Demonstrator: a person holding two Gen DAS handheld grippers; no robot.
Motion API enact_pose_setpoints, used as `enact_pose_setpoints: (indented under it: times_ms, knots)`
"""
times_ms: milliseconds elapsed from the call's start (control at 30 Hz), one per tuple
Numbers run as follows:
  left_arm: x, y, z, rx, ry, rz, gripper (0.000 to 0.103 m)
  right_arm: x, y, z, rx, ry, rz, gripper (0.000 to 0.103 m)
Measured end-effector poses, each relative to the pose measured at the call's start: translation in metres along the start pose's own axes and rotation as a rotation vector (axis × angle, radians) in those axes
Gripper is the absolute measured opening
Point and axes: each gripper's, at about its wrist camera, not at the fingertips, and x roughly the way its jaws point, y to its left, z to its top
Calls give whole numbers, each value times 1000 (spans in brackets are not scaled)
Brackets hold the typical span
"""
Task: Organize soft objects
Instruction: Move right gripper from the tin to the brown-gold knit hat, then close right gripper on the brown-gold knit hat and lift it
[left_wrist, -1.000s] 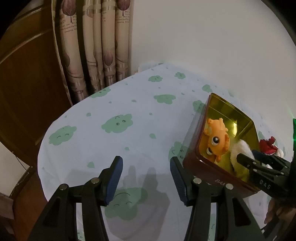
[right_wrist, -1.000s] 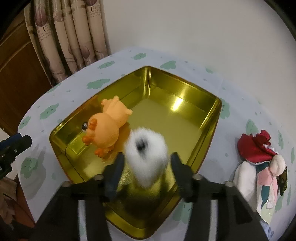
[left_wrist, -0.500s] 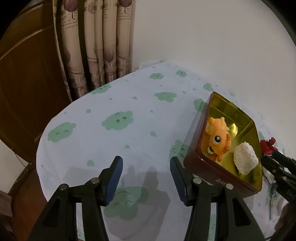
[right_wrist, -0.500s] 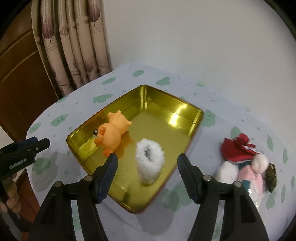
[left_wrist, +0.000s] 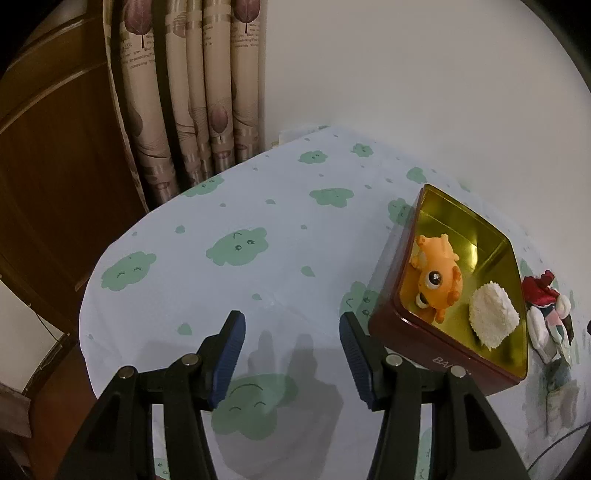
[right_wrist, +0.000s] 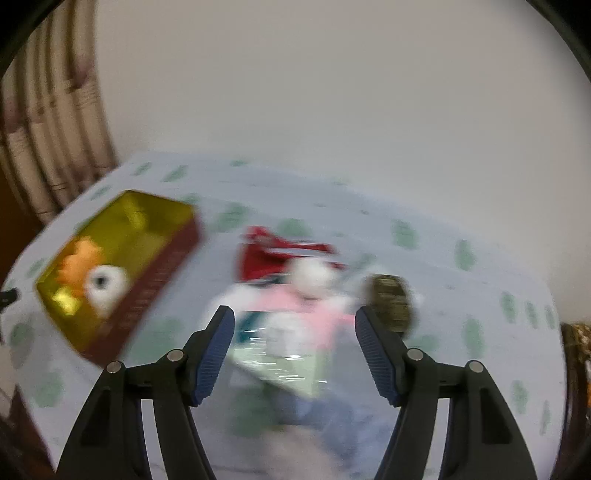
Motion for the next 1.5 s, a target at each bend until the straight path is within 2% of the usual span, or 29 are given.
enact_pose_setpoints:
  times_ms: [133, 367, 567, 733, 933, 1033, 1133, 1200, 1233, 1300, 1500]
  knots:
    - [1, 0, -2, 0, 6, 14, 54, 15, -44, -6, 22, 20, -58, 74]
    - [0, -3, -4, 8, 1, 35, 54, 56, -84, -13, 16, 72, -88, 74]
    - [-9, -12, -5, 21, 6, 31, 54, 79, -94, -3, 57, 73, -72, 74]
    - [-21, -31, -2, 84, -11, 46, 54, 101, -94, 5, 72, 81, -68, 74]
    - [-35, -61, 0, 140, -22, -6, 54, 119, -100, 3, 90, 100, -67, 75]
    - [-37, -76, 0, 172, -21, -26, 54, 124, -103, -2, 110, 116, -47, 79]
    - [-36, -89, -3, 197, -12, -42, 54, 124, -102, -7, 120, 98, -38, 79]
    - [-35, -97, -5, 209, -5, -50, 54, 125, -100, -9, 115, 97, -27, 74]
    - [-35, -100, -6, 216, 0, -56, 54, 125, -99, -10, 114, 98, -15, 65]
    - [-35, -108, -9, 232, 4, -69, 54, 122, -96, -11, 111, 91, -2, 57]
    - [-34, -130, -17, 288, 21, -107, 54, 114, -97, -14, 128, 84, 2, 56]
